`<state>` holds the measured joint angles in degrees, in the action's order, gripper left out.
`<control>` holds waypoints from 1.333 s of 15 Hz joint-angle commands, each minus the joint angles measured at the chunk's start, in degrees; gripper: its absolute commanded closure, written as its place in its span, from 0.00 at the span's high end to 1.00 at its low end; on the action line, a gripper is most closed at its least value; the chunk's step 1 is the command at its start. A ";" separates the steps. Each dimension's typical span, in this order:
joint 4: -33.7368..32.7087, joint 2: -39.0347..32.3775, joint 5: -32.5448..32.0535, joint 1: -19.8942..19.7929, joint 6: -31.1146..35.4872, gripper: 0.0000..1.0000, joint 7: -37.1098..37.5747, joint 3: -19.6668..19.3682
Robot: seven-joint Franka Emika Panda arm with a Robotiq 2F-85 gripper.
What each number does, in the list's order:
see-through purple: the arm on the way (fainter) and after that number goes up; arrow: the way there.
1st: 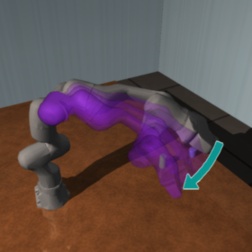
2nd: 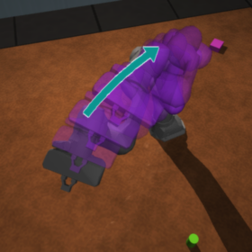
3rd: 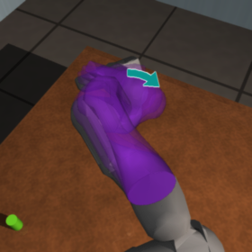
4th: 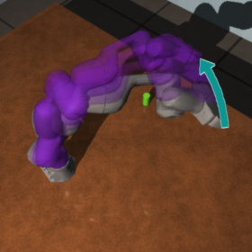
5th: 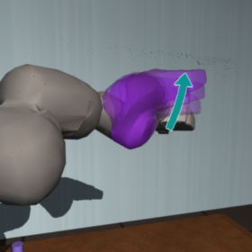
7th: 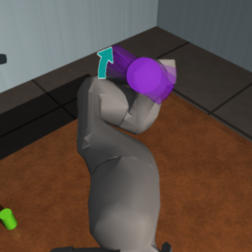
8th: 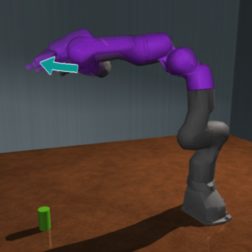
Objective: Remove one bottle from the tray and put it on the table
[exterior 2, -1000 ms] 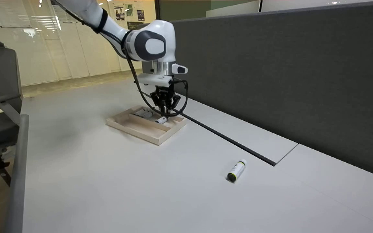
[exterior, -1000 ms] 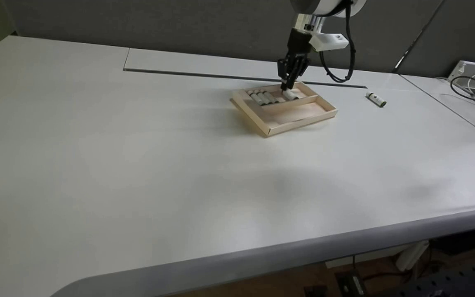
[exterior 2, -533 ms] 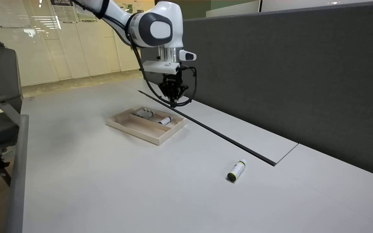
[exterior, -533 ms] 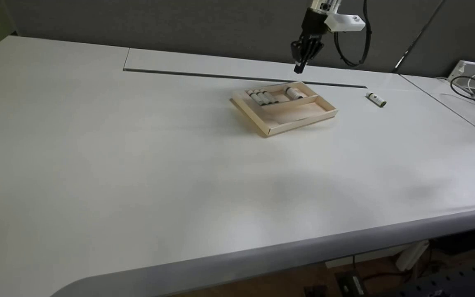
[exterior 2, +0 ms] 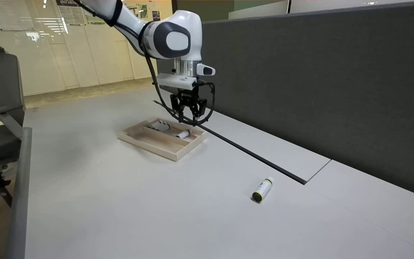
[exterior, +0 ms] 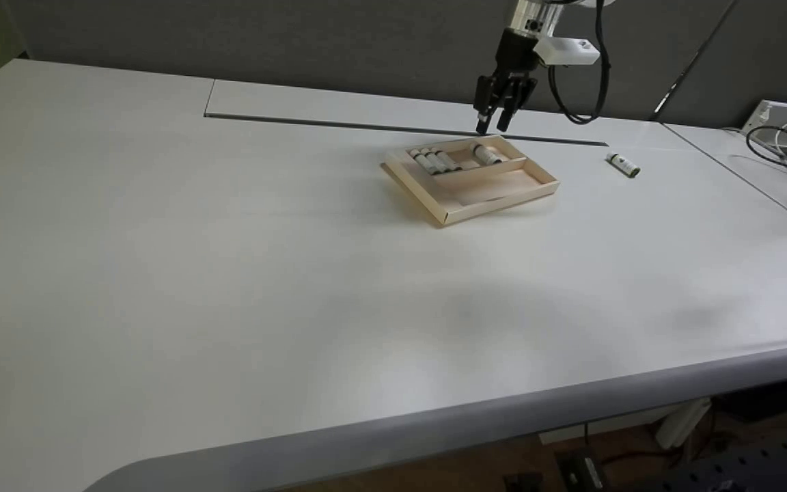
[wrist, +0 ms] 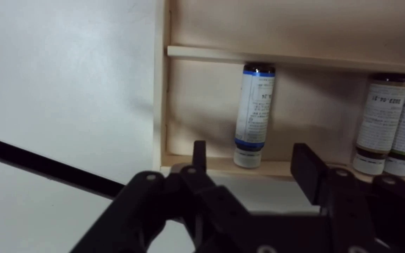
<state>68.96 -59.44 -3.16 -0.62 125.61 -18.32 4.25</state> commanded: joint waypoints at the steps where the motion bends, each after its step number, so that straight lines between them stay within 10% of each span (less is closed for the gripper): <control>1: -1.20 -1.49 0.40 -0.08 -1.74 0.95 -0.10 0.61; 4: -1.57 -2.69 0.31 0.04 -2.46 1.00 -0.14 0.73; 5: -1.65 -3.03 0.01 0.25 -2.25 0.73 -0.02 0.51; 7: -1.67 -3.37 -0.03 0.28 -2.16 0.73 -0.09 0.53; 17: -0.22 -0.31 1.41 -1.18 -2.81 0.03 -0.45 1.40; 20: 2.18 3.86 3.18 -2.81 -2.11 0.07 -1.07 1.95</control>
<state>68.54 -60.45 -1.67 -1.39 124.60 -18.76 5.05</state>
